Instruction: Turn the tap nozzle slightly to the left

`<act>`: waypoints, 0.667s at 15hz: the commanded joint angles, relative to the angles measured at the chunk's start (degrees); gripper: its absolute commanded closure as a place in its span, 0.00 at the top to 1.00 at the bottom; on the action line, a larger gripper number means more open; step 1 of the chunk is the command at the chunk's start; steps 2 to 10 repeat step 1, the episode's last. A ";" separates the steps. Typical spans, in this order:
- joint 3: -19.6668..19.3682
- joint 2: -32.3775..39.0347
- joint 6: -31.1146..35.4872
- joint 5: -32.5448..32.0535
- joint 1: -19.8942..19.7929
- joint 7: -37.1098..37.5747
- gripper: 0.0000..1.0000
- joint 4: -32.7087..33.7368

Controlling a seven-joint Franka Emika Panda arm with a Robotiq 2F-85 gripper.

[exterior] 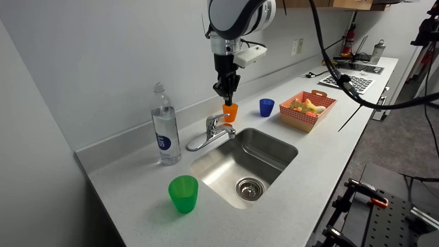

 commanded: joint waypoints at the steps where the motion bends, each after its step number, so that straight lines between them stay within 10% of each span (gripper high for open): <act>1: -0.01 0.02 -0.16 -0.02 0.04 0.03 0.01 0.11; 10: -0.01 0.02 -0.16 -0.02 0.04 0.03 0.01 0.11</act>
